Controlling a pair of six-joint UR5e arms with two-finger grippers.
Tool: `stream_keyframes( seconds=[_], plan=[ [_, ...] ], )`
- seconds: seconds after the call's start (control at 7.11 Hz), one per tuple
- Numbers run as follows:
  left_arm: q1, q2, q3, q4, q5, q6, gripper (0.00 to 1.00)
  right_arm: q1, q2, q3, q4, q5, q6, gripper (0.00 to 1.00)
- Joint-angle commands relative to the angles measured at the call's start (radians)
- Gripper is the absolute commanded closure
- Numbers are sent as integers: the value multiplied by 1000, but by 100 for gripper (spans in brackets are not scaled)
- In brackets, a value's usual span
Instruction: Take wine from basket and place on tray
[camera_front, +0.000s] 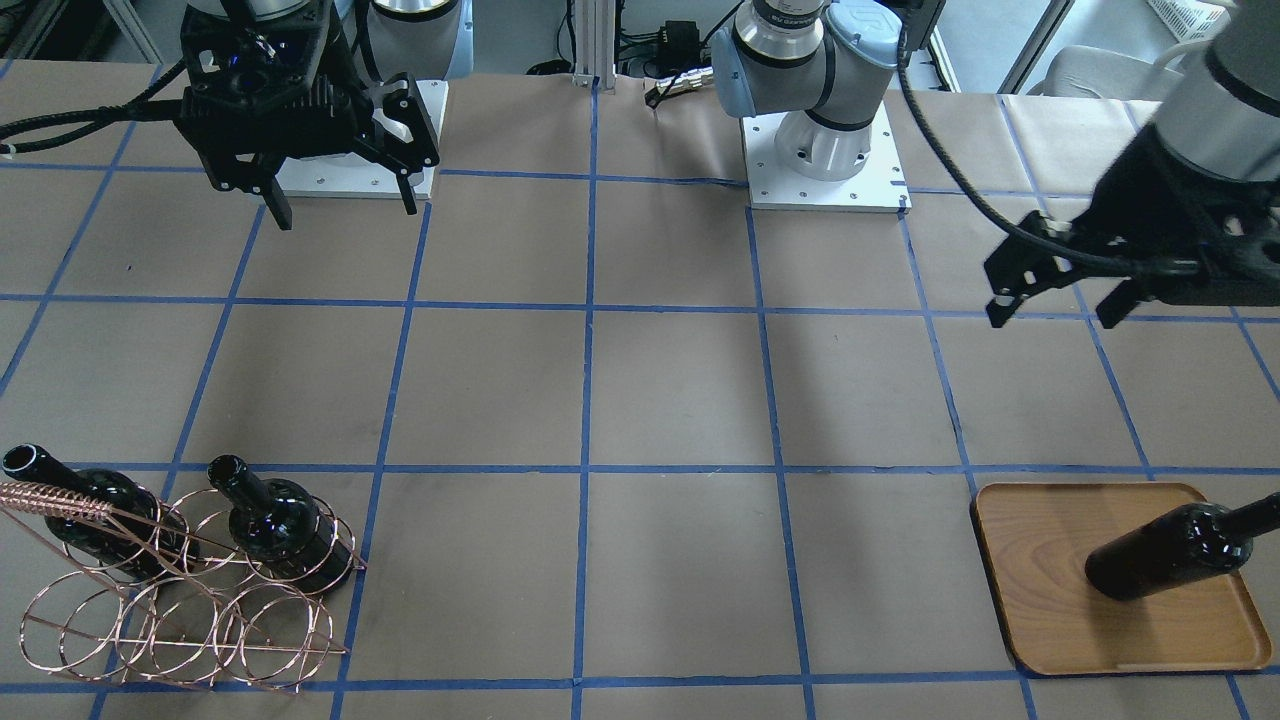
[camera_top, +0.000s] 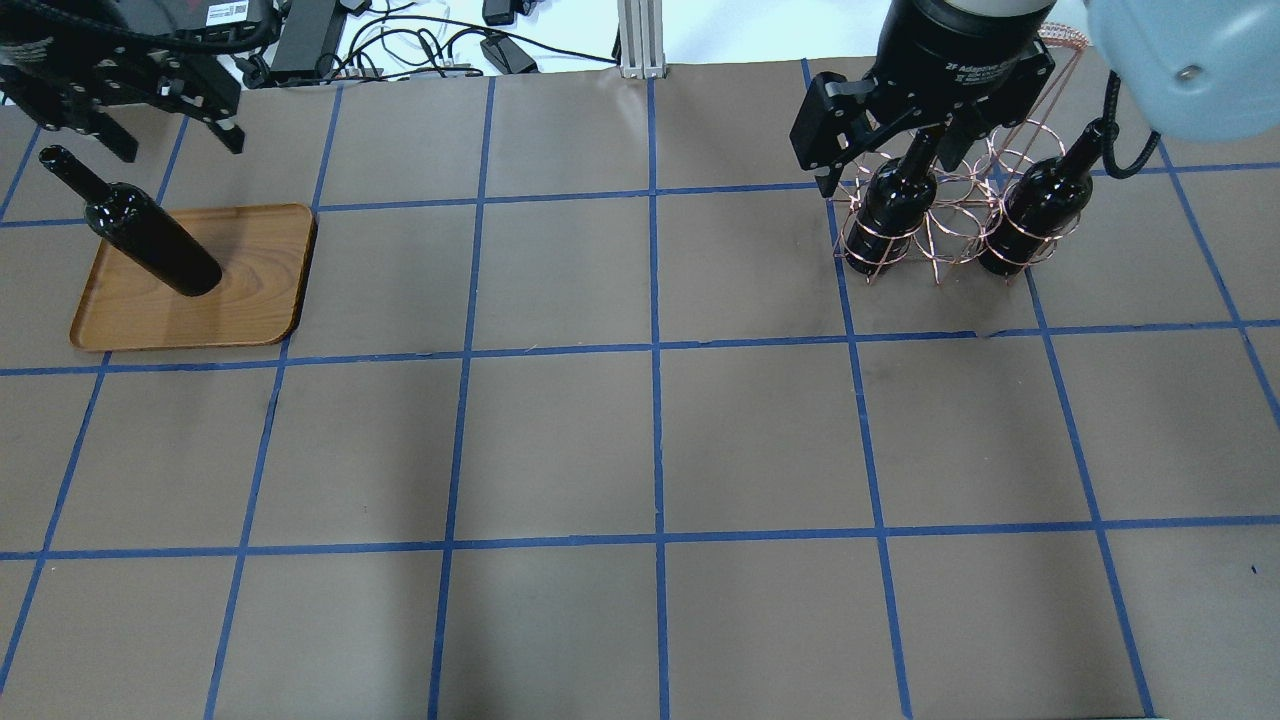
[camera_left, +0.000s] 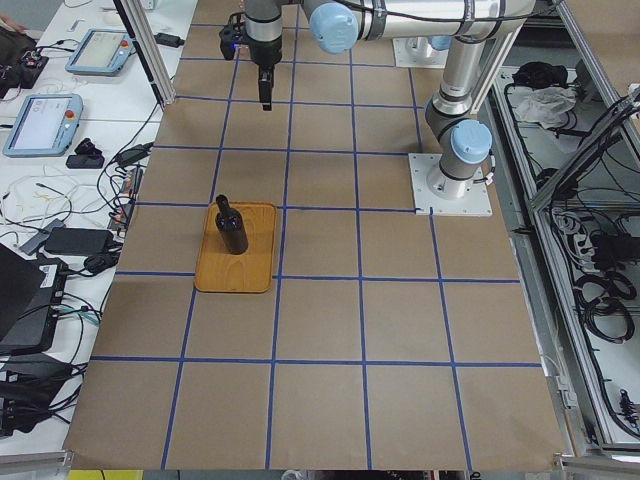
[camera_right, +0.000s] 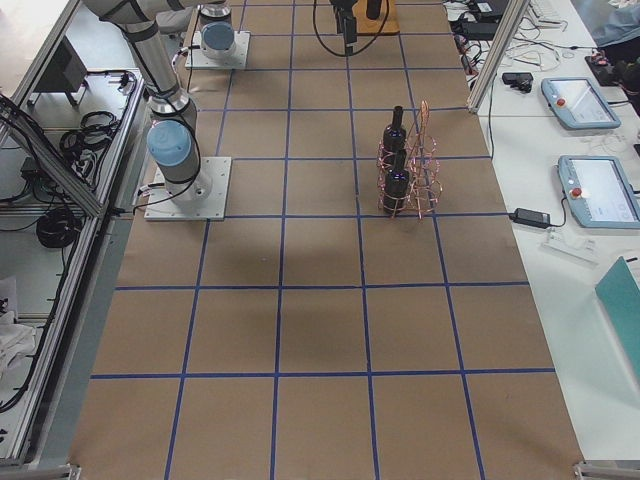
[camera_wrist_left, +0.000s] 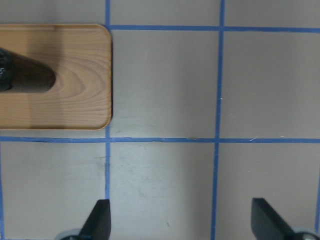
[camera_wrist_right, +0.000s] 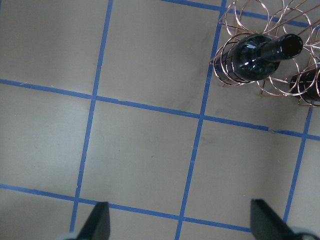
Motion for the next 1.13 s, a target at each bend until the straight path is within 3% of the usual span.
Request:
stream_keyframes(
  seconds=[0.0,0.42,0.99],
  plan=[
    [-130,43,-47,67,6,-69,0,0,0,0,0,-1,0,0],
    [-160,97,-116,71,4,-107,0,0,0,0,0,1,0,0],
    [-160,108,-124,71,6,-105,0,0,0,0,0,-1,0,0]
  ],
)
